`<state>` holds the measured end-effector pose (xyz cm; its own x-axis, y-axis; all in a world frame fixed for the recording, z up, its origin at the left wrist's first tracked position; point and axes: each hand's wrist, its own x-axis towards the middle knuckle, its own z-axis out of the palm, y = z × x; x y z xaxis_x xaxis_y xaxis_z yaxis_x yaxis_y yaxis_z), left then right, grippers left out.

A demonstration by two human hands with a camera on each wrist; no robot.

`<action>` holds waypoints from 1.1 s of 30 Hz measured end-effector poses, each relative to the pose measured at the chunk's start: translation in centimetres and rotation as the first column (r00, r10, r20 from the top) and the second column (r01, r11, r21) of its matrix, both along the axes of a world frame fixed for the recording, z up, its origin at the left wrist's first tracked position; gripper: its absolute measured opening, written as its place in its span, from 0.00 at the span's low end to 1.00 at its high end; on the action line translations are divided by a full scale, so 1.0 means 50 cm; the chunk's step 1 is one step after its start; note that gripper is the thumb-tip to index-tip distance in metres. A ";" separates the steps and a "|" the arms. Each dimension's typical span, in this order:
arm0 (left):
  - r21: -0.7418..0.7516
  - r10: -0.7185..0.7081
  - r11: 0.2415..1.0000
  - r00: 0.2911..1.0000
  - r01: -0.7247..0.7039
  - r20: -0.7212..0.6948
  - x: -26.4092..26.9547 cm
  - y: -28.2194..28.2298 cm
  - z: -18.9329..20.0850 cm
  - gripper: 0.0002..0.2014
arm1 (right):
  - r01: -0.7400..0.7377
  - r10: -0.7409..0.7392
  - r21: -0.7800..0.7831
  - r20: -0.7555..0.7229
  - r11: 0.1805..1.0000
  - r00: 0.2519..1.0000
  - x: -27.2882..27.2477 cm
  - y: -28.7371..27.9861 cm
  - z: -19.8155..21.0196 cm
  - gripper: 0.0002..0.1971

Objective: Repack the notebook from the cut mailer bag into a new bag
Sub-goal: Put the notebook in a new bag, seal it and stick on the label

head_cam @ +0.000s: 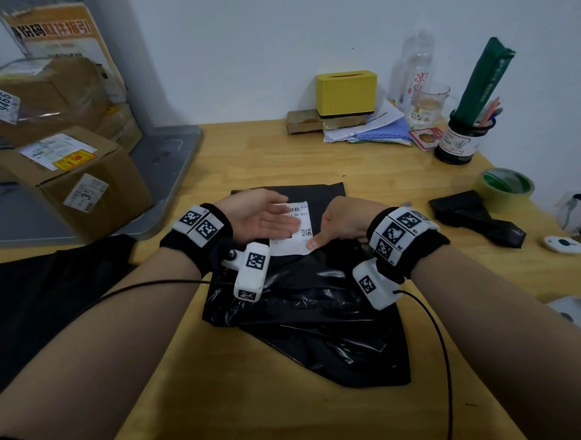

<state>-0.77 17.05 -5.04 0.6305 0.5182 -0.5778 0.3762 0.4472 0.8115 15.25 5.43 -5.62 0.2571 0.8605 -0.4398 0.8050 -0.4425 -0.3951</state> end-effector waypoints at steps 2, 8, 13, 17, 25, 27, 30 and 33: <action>-0.065 -0.040 0.997 0.999 0.038 -0.032 0.007 -0.001 0.001 0.16 | -0.005 0.005 0.006 -0.002 1.000 1.000 0.001 0.000 -0.002 0.26; -0.171 0.001 0.985 0.998 -0.012 -0.063 0.048 0.016 0.010 0.07 | 0.003 -0.001 0.067 -0.024 0.998 1.000 0.006 -0.005 -0.008 0.29; -0.155 0.156 0.975 0.988 -0.156 -0.008 0.092 0.037 0.008 0.27 | -0.015 0.016 0.080 -0.002 0.997 1.000 0.008 -0.010 -0.007 0.30; -0.131 0.253 0.961 0.966 -0.245 0.047 0.117 0.031 0.016 0.29 | -0.022 0.021 0.090 0.014 0.996 1.000 0.011 -0.011 -0.006 0.21; -0.036 0.212 0.977 0.972 -0.209 0.106 0.071 0.002 -0.004 0.16 | -0.065 0.066 0.058 -0.023 0.996 0.998 0.016 -0.008 -0.005 0.22; -0.060 0.165 0.985 0.980 -0.159 0.114 0.051 -0.008 -0.005 0.13 | -0.051 0.054 0.051 -0.071 0.997 0.996 0.025 -0.007 -0.009 0.20; -0.052 0.101 0.994 0.990 -0.097 0.100 0.032 -0.027 -0.005 0.16 | -0.039 0.044 0.040 -0.133 0.998 0.990 0.035 -0.009 -0.014 0.15; -0.034 0.044 0.999 0.996 -0.042 0.076 0.019 -0.054 -0.003 0.18 | -0.062 0.066 0.030 -0.147 0.998 0.987 0.035 -0.013 -0.013 0.13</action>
<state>0.17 14.33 -5.22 0.6510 0.5278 -0.5455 0.2933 0.4878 0.8222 17.01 4.78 -6.25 0.1350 0.8842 -0.4471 0.7631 -0.3806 -0.5223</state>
